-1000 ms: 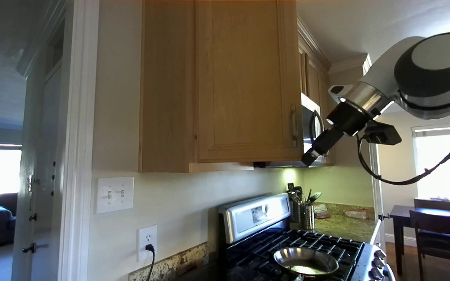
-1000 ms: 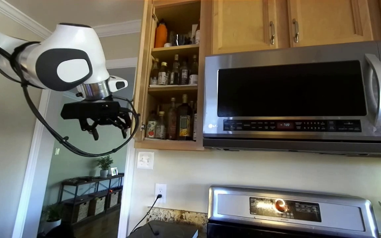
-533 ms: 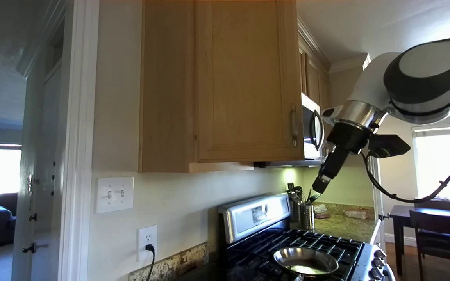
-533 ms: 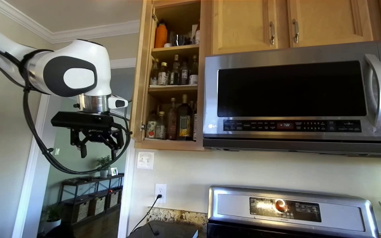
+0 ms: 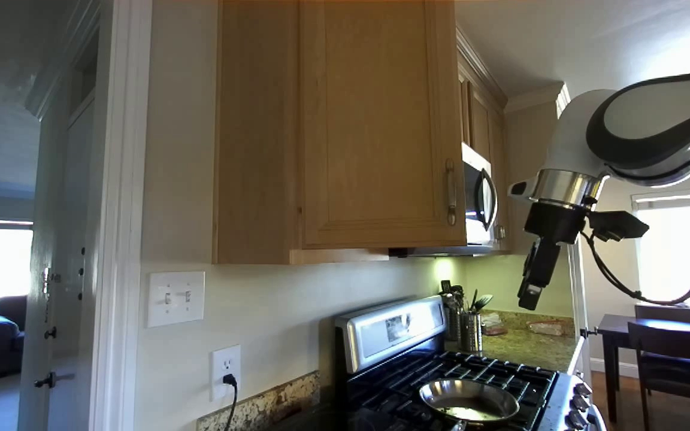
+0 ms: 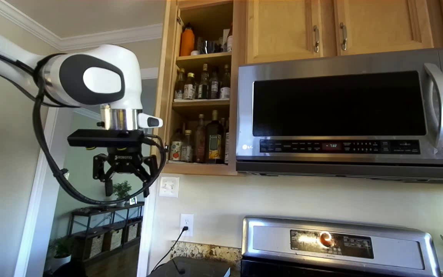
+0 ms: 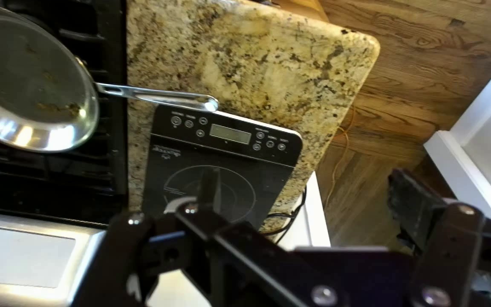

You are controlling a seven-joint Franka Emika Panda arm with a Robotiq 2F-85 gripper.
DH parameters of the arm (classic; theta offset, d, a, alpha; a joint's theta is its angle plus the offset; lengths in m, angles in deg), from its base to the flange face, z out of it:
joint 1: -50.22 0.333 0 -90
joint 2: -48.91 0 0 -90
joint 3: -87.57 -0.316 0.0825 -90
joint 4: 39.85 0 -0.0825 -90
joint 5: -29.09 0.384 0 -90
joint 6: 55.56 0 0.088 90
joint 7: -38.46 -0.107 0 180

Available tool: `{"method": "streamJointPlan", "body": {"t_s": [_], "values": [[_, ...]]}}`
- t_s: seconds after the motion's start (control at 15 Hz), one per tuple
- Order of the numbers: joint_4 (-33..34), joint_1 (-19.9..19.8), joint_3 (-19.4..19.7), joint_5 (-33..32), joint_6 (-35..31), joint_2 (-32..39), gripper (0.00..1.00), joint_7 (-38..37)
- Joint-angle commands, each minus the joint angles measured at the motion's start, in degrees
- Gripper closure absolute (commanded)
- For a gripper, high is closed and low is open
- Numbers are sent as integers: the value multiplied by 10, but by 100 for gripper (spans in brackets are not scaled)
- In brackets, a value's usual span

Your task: Open the cabinet door on the left side of the microwave

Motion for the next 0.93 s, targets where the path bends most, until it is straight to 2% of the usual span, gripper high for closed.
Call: {"method": "streamJointPlan", "body": {"t_s": [0.0,0.2,0.4,0.67,0.87], "values": [[22,-46,20,-52,-1,-9,0,-3],[47,-62,42,-59,-44,14,0,-8],[81,-60,61,-51,-108,51,0,-6],[122,-40,78,-27,-208,119,0,-6],[155,-16,83,7,-249,171,0,-1]]}}
